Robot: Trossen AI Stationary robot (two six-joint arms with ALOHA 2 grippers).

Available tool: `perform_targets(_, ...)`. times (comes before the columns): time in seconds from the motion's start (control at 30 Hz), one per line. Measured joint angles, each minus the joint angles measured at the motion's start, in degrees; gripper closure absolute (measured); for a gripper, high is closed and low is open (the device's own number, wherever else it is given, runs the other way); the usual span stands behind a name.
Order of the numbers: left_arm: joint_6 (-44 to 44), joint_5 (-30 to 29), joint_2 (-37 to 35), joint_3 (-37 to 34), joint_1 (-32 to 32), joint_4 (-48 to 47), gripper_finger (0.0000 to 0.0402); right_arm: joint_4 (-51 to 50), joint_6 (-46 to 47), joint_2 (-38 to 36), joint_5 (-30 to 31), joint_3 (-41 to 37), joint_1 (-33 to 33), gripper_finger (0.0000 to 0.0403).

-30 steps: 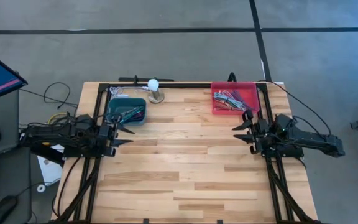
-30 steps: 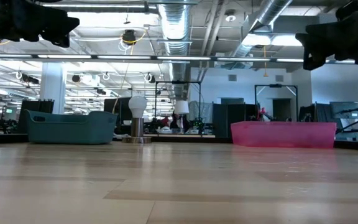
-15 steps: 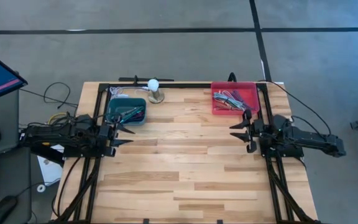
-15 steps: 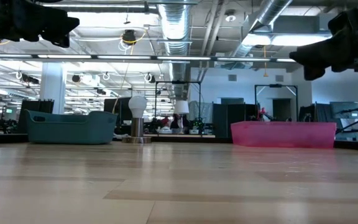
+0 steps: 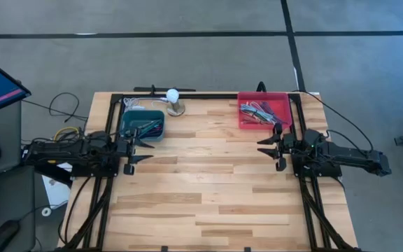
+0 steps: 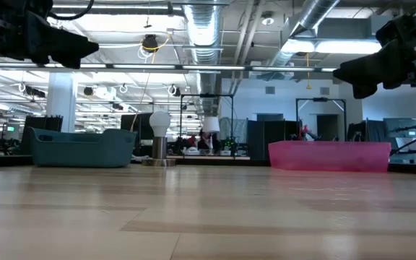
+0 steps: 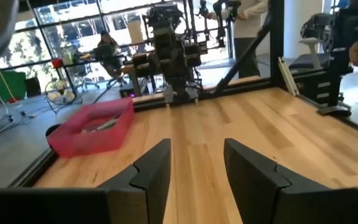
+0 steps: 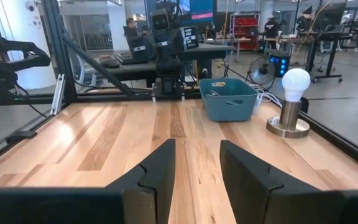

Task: Pick & Place USB Port
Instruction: Return to Home Position

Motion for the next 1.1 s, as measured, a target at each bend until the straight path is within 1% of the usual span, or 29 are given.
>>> perform_targets(0.4, -1.6, 0.0, 0.0, -2.2, 0.0, 0.4, 0.0253, 0.0, -0.2, 0.0, 0.0, 0.0, 0.0, 0.0284)
perform_targets(0.53, -2.0, 0.0, 0.0, -3.9, 0.0, 3.7, 0.0253, 0.0, -0.2, 0.0, 0.0, 0.0, 0.0, 0.0284)
perform_targets(0.63, -1.9, 0.0, 0.0, -6.2, 0.0, 8.2, 0.0253, 0.0, -0.2, 0.0, 0.0, 0.0, 0.0, 0.0284)
perform_targets(0.77, -1.2, 0.0, 0.0, -6.3, 0.0, 10.5, 0.0253, 0.0, -0.2, 0.0, 0.0, 0.0, 0.0, 0.0284)
perform_targets(0.97, -1.0, 0.0, 0.0, -6.3, 0.0, 10.5, 0.0253, 0.0, -0.2, 0.0, -0.1, 0.0, 0.0, 0.0284)
perform_targets(1.1, -1.6, 0.0, 0.0, -6.3, 0.0, 8.4, 0.0253, 0.0, -0.1, 0.0, -0.1, 0.0, 0.0, 0.0284)
